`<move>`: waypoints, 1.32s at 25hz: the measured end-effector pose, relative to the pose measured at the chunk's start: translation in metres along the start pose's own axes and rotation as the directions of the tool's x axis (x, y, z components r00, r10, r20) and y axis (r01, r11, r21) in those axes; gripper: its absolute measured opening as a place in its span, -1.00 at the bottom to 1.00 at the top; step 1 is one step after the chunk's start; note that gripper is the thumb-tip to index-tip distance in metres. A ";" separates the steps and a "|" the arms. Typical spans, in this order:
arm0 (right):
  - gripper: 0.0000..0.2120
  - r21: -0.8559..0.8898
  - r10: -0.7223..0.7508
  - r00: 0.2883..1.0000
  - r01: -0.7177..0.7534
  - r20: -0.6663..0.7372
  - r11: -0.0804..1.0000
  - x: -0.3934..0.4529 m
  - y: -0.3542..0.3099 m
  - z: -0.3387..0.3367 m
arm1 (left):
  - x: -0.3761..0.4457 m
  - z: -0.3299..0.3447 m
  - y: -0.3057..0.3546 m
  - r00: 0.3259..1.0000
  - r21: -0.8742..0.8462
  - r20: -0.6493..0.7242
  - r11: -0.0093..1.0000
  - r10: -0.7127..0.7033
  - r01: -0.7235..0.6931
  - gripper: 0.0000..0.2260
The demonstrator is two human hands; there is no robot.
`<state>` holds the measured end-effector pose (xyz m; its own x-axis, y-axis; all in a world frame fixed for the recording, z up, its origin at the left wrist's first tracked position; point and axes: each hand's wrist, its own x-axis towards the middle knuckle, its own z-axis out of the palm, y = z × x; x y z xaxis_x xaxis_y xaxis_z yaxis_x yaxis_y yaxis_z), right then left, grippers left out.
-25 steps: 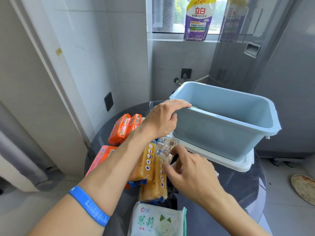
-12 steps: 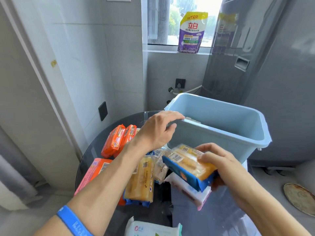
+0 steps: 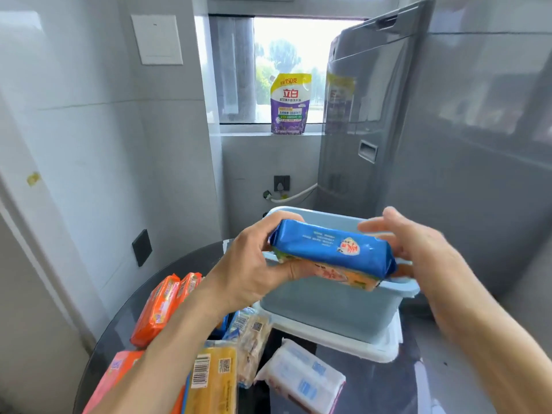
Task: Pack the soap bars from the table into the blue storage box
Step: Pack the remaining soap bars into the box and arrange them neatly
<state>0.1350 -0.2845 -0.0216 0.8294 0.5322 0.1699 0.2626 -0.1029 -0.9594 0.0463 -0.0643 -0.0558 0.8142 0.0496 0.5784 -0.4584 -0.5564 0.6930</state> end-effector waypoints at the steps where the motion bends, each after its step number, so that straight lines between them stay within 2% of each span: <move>1: -0.68 -0.166 -0.184 0.982 0.190 0.053 0.968 0.006 -0.011 -0.010 | 0.009 0.002 0.001 1.000 0.023 0.003 1.000 0.009 -0.009 -0.60; 2: -0.64 -0.315 -0.280 0.939 0.332 0.201 0.889 0.013 -0.019 -0.013 | 0.018 0.005 0.001 1.000 0.059 0.005 0.998 0.019 -0.019 -0.60; 3: -0.59 -0.455 -0.294 0.898 0.422 0.327 0.784 0.022 -0.022 -0.012 | 0.027 0.010 0.001 0.999 0.093 -0.001 0.995 0.034 -0.033 -0.61; 4: -0.55 -0.571 -0.295 0.875 0.476 0.384 0.669 0.033 -0.019 -0.010 | 0.034 0.017 -0.001 0.999 0.127 -0.022 0.991 0.040 -0.037 -0.62; 5: -0.52 -0.647 -0.318 0.862 0.506 0.394 0.570 0.045 -0.016 -0.006 | 0.038 0.025 -0.003 0.998 0.141 -0.061 0.990 0.025 -0.016 -0.63; 8: -0.62 -0.756 -0.394 0.840 0.522 0.373 0.395 0.080 -0.002 0.001 | 0.034 0.042 -0.019 0.973 0.211 -0.193 0.963 -0.126 0.167 -0.65; 10: -0.68 -0.843 -0.353 0.853 0.480 0.385 0.241 0.103 0.017 0.003 | 0.024 0.045 -0.030 0.967 0.399 -0.149 0.882 -0.209 0.252 -0.78; 11: -0.71 -0.876 -0.301 0.871 0.450 0.389 0.171 0.113 0.030 0.005 | 0.018 0.047 -0.034 0.972 0.499 -0.111 0.834 -0.207 0.235 -0.87; 12: -0.72 -0.902 -0.242 0.894 0.413 0.376 0.125 0.121 0.044 0.006 | 0.013 0.049 -0.035 0.982 0.575 -0.079 0.797 -0.172 0.186 -0.80; 14: -0.73 -0.932 -0.116 0.938 0.340 0.326 0.125 0.134 0.068 0.005 | 0.009 0.053 -0.037 0.992 0.641 -0.053 0.758 -0.112 0.120 -0.68; 16: -0.73 -0.932 -0.047 0.953 0.304 0.300 0.196 0.146 0.075 0.002 | 0.010 0.053 -0.037 0.996 0.668 -0.048 0.739 -0.079 0.091 -0.67; 17: -0.74 -0.928 -0.038 0.947 0.320 0.319 0.193 0.149 0.076 0.003 | 0.011 0.054 -0.038 0.996 0.674 -0.037 0.734 -0.084 0.087 -0.67; 20: -0.85 -0.934 -0.132 0.925 0.356 0.355 -0.020 0.151 0.080 0.008 | 0.008 0.055 -0.038 0.996 0.687 -0.022 0.723 -0.084 0.076 -0.64; 21: -0.89 -0.946 -0.154 0.934 0.322 0.324 -0.036 0.151 0.079 0.008 | 0.007 0.056 -0.040 0.997 0.693 -0.028 0.717 -0.077 0.075 -0.63; 24: -0.90 -0.964 -0.067 0.963 0.265 0.263 0.029 0.152 0.080 -0.007 | 0.008 0.059 -0.043 0.998 0.717 -0.046 0.694 -0.047 0.066 -0.63; 27: -0.86 -0.953 0.063 0.961 0.257 0.270 0.161 0.151 0.082 -0.017 | 0.009 0.060 -0.044 0.998 0.733 -0.061 0.679 -0.011 0.053 -0.64; 30: -0.92 -0.935 0.064 0.943 0.313 0.327 0.163 0.151 0.092 -0.016 | 0.005 0.063 -0.044 0.994 0.744 -0.100 0.666 0.031 0.054 -0.68; 32: -0.74 -0.918 0.069 0.931 0.340 0.360 0.206 0.150 0.094 -0.020 | 0.005 0.064 -0.045 0.994 0.749 -0.098 0.661 0.047 0.043 -0.69; 33: -0.62 -0.909 0.119 0.915 0.355 0.385 0.217 0.151 0.093 -0.019 | 0.005 0.065 -0.046 0.992 0.756 -0.105 0.653 0.067 0.036 -0.69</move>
<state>0.2938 -0.2301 -0.0810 0.6001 0.7986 -0.0456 0.7997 -0.5977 0.0570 0.0942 -0.0924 -0.1125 0.7399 0.0989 0.6654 -0.0007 -0.9890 0.1478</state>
